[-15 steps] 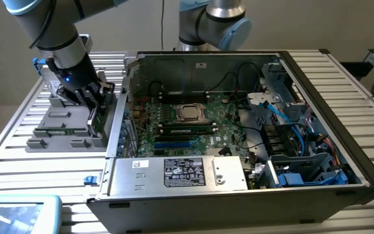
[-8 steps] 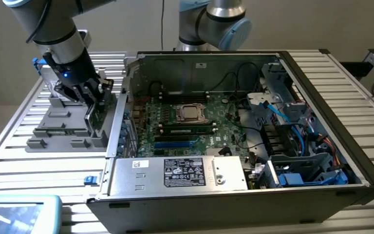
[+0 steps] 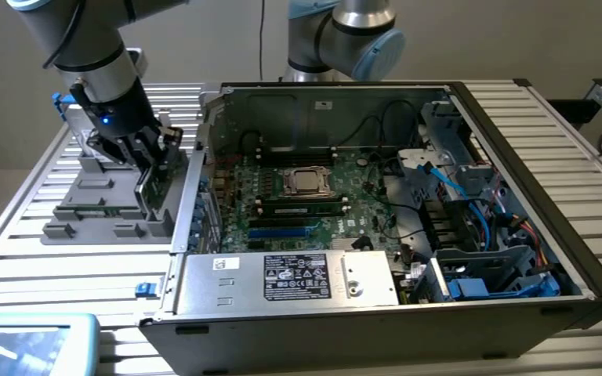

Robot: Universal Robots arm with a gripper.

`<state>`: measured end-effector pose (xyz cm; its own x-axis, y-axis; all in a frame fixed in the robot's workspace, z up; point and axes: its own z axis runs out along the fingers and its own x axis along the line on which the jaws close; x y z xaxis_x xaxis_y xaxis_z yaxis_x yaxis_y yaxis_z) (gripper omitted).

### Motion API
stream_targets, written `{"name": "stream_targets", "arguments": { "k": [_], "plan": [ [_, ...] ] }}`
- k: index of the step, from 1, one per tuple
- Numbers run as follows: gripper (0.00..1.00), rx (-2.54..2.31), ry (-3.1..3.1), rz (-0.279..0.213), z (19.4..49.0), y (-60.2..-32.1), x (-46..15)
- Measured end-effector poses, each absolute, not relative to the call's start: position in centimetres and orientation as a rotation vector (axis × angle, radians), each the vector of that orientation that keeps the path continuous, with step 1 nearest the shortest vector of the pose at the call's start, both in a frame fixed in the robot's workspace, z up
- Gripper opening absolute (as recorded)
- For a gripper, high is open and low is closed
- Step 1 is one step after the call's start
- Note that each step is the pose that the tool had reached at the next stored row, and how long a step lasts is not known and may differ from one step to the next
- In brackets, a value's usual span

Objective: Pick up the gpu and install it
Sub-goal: 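Pick up the gpu and move the gpu toward the slot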

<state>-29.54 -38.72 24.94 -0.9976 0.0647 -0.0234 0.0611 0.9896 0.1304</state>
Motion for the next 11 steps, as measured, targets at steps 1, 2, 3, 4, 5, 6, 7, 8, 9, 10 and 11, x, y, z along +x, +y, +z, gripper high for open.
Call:
{"name": "stream_targets", "arguments": {
  "k": [1, 2, 3, 4, 5, 6, 7, 8, 9, 10, 11],
  "plan": [
    [0.29, 0.104, 3.106, 0.202, 24.93, -38.72, -29.53],
    [0.29, 0.110, 3.107, 0.202, 24.92, -38.72, -29.52],
    [0.29, 0.117, 3.107, 0.201, 24.91, -38.72, -29.51],
    [0.29, 0.124, 3.107, 0.201, 24.90, -38.71, -29.49],
    [0.29, 0.132, 3.107, 0.199, 24.89, -38.72, -29.48],
    [0.29, 0.141, 3.108, 0.198, 24.88, -38.72, -29.48],
    [0.29, 0.150, 3.109, 0.196, 24.88, -38.72, -29.48],
    [0.28, 0.158, 3.110, 0.194, 24.88, -38.72, -29.47],
    [0.28, 0.163, 3.111, 0.193, 24.88, -38.72, -29.47],
    [0.28, 0.165, 3.113, 0.192, 24.88, -38.71, -29.47],
    [0.28, 0.166, 3.115, 0.191, 24.88, -38.71, -29.48]
  ]
}}
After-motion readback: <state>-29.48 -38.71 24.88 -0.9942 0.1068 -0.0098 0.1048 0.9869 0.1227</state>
